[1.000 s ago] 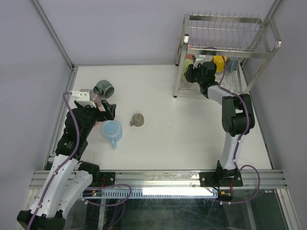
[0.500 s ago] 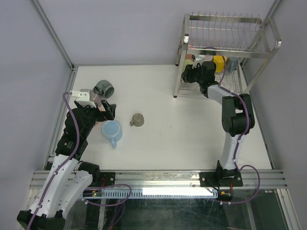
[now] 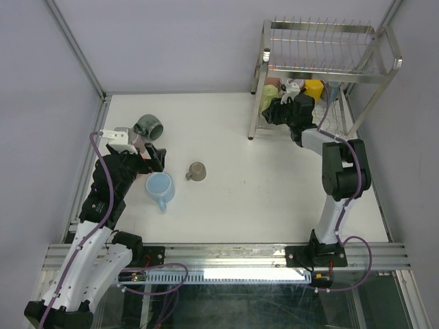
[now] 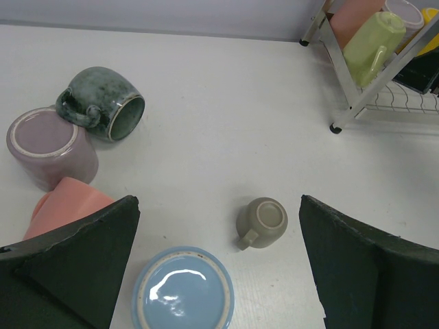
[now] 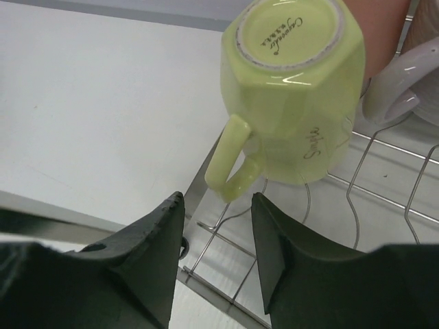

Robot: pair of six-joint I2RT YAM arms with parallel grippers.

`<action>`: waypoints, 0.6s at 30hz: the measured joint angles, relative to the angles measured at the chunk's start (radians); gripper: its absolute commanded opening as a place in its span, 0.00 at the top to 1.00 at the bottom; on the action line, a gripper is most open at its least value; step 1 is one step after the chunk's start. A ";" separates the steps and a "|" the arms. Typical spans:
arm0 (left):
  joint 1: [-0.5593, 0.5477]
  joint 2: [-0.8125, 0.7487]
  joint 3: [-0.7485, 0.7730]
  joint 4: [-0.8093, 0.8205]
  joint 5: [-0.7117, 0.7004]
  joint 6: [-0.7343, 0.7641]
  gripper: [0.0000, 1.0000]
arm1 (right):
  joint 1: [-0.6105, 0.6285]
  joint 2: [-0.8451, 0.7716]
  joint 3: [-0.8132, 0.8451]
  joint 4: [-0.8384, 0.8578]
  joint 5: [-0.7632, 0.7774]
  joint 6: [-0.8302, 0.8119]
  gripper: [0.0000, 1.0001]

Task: Load the cups into the dish rack
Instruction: Move the cup to the center of the board.

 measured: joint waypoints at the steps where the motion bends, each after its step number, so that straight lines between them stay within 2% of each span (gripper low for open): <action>1: 0.000 0.000 0.000 0.000 0.000 0.000 0.01 | -0.002 -0.007 -0.009 0.003 -0.002 0.002 0.55; 13: 0.000 0.000 0.000 0.000 0.000 0.000 0.01 | -0.036 -0.106 -0.134 0.021 -0.079 0.070 0.60; 18: 0.000 0.000 0.000 0.000 0.000 0.000 0.01 | -0.060 -0.124 -0.140 -0.020 -0.193 0.093 0.71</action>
